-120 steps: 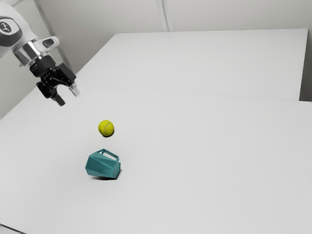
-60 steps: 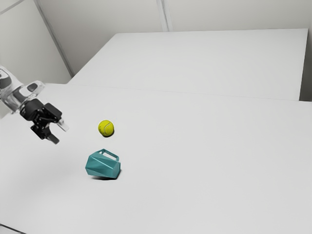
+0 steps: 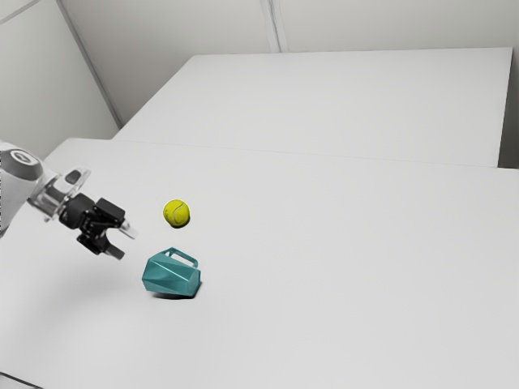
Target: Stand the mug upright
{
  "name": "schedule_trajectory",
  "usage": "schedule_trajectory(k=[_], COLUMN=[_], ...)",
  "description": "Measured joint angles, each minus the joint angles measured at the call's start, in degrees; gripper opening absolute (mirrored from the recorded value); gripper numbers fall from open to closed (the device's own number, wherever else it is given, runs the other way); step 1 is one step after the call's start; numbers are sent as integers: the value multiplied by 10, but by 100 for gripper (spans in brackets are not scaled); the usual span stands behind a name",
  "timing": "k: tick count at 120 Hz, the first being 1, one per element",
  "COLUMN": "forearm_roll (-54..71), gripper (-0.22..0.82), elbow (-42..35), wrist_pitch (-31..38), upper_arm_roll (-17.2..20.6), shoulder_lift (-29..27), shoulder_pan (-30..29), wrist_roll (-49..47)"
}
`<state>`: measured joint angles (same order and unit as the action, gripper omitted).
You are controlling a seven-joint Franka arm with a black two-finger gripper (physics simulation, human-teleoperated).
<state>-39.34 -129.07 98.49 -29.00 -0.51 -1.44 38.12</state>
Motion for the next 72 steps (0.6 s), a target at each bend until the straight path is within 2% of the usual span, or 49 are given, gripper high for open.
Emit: schedule_trajectory(k=[28,72], forearm_roll=[-52,-128], gripper=[60,60], elbow=[-22,-62], wrist_pitch=[27,44], upper_arm_roll=[1,14], shoulder_lift=[37,44], shoulder_pan=[3,15], wrist_roll=[22,45])
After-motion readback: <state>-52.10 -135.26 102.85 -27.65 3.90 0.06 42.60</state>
